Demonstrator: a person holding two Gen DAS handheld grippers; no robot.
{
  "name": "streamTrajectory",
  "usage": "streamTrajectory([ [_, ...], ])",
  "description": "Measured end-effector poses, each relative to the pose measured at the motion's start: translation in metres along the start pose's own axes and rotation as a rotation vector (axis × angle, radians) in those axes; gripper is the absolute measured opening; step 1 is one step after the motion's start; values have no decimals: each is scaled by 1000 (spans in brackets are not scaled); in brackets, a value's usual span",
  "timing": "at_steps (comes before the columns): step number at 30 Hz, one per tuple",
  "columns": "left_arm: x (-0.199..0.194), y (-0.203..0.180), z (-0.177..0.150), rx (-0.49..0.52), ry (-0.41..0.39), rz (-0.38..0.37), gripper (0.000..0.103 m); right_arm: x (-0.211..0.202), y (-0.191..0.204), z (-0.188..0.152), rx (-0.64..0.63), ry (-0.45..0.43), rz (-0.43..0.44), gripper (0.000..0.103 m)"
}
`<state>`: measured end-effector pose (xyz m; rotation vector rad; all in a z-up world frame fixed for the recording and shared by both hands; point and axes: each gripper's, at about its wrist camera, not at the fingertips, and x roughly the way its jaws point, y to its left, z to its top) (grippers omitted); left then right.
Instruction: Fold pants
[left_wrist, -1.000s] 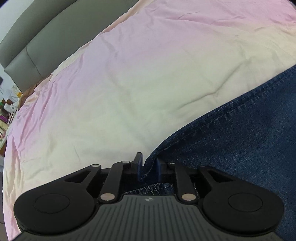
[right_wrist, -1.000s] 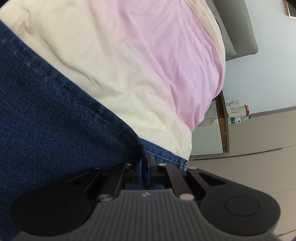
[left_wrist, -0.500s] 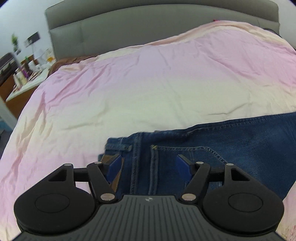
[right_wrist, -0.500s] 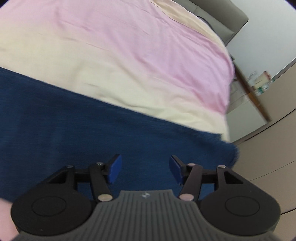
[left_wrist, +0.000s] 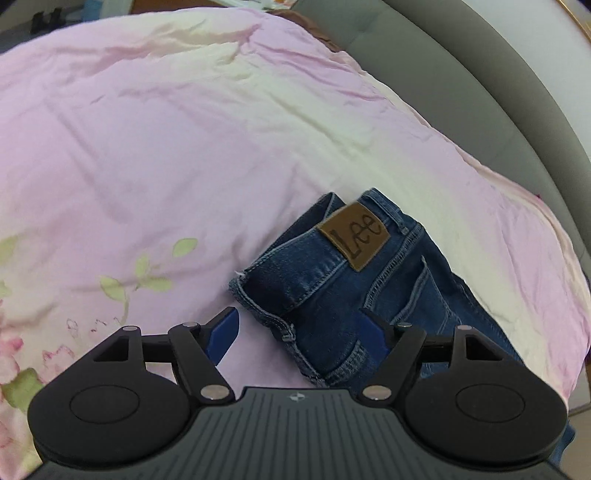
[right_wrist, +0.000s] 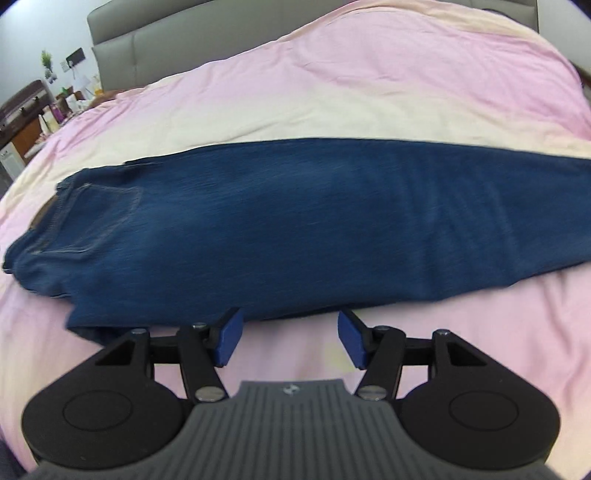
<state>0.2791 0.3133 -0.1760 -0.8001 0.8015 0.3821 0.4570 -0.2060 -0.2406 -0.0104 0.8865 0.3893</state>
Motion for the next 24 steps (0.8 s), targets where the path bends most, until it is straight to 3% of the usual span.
streamTrajectory([
  [5,34,20,4,-148,12,-65,81,13,43,-4,-18,18,14,54],
  [7,38,21,6,-161,-4,-61,64,15,54,-1,-46,19,-11,54],
  [9,32,11,5,-94,-39,-61,28,16,58,5,-62,15,-29,54],
  [13,-6,-14,3,44,-145,-45,21,14,65,6,-50,18,-21,54],
  [16,-33,-21,7,91,-186,-37,19,16,70,3,-38,55,44,54],
  [19,-51,-12,11,135,-219,29,18,12,89,-4,-58,81,117,54],
  [21,-46,6,13,137,-197,96,18,10,103,-11,-82,84,152,54],
  [24,-23,44,11,91,-57,94,20,14,116,-18,-89,103,180,54],
])
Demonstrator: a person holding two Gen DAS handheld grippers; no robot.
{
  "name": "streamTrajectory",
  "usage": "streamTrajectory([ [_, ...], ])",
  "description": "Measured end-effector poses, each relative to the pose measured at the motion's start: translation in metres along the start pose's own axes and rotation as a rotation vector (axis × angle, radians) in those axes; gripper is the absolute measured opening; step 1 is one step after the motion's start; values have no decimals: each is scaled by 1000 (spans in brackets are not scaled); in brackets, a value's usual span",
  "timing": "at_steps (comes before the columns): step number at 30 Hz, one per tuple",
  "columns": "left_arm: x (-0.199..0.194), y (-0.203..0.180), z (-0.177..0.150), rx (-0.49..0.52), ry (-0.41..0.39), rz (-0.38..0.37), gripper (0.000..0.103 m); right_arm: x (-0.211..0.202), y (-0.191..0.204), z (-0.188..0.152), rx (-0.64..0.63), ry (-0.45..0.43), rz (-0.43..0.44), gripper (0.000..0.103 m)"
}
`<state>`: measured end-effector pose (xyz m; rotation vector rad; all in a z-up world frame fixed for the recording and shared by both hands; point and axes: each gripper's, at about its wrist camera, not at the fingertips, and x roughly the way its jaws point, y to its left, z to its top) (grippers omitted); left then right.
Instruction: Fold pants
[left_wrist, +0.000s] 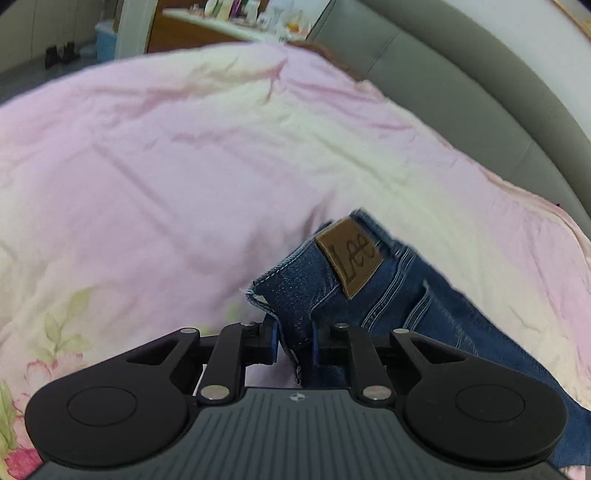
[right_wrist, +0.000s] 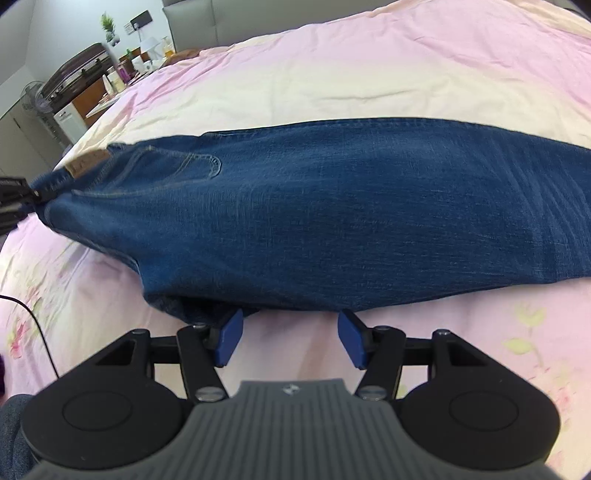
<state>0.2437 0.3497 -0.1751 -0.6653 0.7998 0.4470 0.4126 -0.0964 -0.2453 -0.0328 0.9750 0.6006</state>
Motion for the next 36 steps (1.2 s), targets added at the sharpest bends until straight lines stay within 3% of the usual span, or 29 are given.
streamTrajectory([
  [2,8,7,-6,47,17,0,28,6,3,-2,1,8,0,54],
  [3,11,8,-7,67,35,12,41,7,4,-3,6,12,-10,54],
  [5,9,9,-1,84,59,37,53,5,1,-1,15,7,-19,54],
  [10,-26,-6,17,266,31,44,61,-10,-14,1,18,-21,-86,55],
  [14,-34,-29,47,395,-5,-4,74,-17,-31,8,7,-29,-124,55],
  [18,3,-51,77,414,25,-91,80,-17,-36,26,-10,-60,-156,55],
  [21,42,-65,90,417,27,-110,81,-11,-36,38,-8,-66,-166,55],
  [25,89,-69,100,350,60,-151,81,2,-30,46,-23,-59,-153,55],
  [28,116,-72,97,367,84,-127,77,10,-29,48,-34,-45,-159,55],
  [32,121,-67,82,378,73,-183,51,18,-29,50,-28,-39,-161,55],
  [36,114,-76,68,456,28,-170,27,23,-28,52,-29,-41,-169,55],
])
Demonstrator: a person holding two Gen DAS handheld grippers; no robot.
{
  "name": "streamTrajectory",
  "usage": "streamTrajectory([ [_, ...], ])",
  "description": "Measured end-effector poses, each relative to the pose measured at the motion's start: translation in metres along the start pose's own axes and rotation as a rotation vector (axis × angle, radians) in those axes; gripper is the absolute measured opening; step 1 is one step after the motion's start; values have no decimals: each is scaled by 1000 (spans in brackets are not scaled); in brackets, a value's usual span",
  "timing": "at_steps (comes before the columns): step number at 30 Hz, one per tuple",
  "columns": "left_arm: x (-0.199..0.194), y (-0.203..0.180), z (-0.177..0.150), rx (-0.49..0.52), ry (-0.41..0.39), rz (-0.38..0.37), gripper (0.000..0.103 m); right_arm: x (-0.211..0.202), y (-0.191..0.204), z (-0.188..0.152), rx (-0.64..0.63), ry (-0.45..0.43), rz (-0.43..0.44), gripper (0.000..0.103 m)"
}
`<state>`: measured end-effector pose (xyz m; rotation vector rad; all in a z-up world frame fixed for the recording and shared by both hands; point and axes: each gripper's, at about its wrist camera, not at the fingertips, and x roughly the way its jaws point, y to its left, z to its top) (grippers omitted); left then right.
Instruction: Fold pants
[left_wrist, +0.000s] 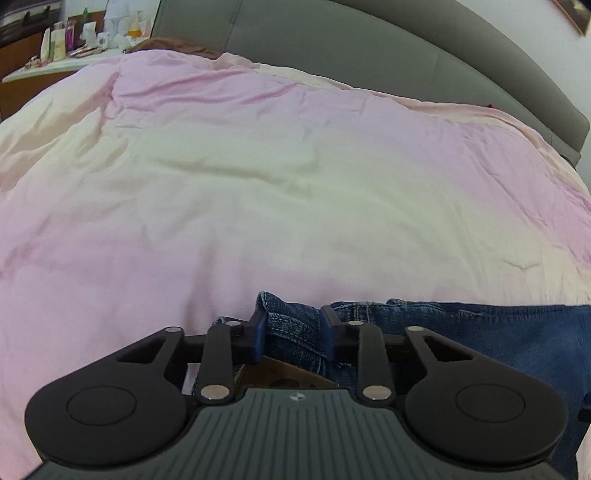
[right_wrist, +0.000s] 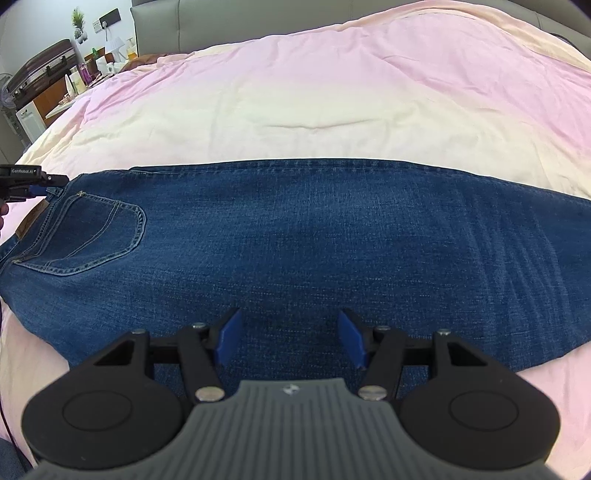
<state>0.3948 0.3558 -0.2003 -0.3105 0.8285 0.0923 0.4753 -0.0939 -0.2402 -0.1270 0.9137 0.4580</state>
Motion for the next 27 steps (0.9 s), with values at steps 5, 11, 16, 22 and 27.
streamTrajectory([
  [5,-29,-35,2,54,-71,121,17,-1,0,1,-7,-9,-4,54],
  [11,-20,-34,7,128,-1,227,17,-21,-31,-5,-6,-31,-69,55],
  [16,14,-38,0,162,49,311,19,-36,-77,-16,63,-32,-128,55],
  [22,37,-59,-4,221,102,468,26,-61,-148,-39,142,-35,-215,56],
  [27,11,-70,5,249,51,542,53,-83,-245,-60,287,-74,-272,59],
])
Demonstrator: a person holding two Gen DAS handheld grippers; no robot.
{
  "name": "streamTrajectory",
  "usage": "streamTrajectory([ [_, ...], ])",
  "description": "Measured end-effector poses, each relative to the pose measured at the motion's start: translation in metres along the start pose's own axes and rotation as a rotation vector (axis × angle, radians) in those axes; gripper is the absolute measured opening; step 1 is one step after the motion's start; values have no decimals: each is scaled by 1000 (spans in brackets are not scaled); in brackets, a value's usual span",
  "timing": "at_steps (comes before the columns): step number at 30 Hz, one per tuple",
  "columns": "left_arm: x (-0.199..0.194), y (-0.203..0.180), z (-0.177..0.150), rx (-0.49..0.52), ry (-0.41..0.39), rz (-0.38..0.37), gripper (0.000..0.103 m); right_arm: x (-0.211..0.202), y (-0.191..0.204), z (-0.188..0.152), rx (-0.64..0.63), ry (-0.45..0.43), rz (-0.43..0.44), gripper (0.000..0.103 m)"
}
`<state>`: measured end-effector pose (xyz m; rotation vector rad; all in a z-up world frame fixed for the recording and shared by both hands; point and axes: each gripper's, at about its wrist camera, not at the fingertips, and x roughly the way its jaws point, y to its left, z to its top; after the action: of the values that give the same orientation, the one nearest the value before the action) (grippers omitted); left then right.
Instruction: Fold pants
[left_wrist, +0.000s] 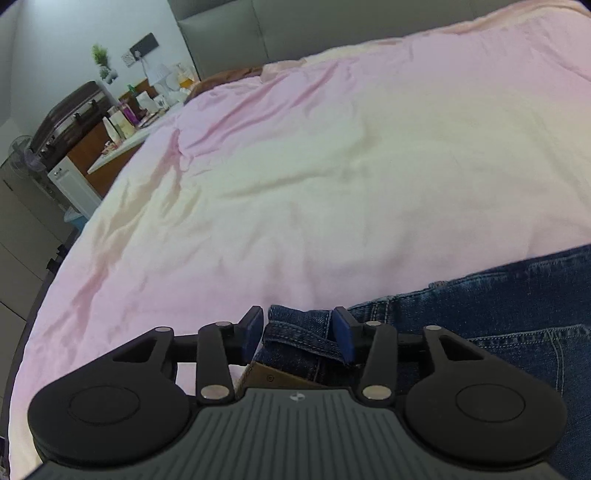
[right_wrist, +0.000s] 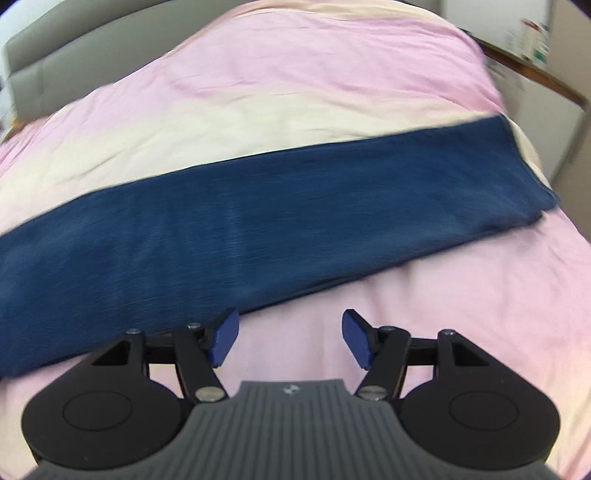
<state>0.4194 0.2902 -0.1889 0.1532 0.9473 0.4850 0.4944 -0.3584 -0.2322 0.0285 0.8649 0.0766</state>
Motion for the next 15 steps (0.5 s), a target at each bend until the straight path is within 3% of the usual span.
streamTrajectory([
  [3,-20,17,3,-103,3,12,53,3,-66,8,148,-37,-28,58],
  [5,-36,23,3,-153,6,-22,54,3,-105,11,241,-71,-34,58],
  [10,-68,7,-7,-161,44,-77,53,13,-194,21,389,-142,-86,51],
  [13,-85,-16,-10,-151,53,-114,53,19,-248,24,565,-212,-11,51],
  [15,-98,-37,-8,-124,43,-170,52,26,-274,29,682,-243,68,58],
])
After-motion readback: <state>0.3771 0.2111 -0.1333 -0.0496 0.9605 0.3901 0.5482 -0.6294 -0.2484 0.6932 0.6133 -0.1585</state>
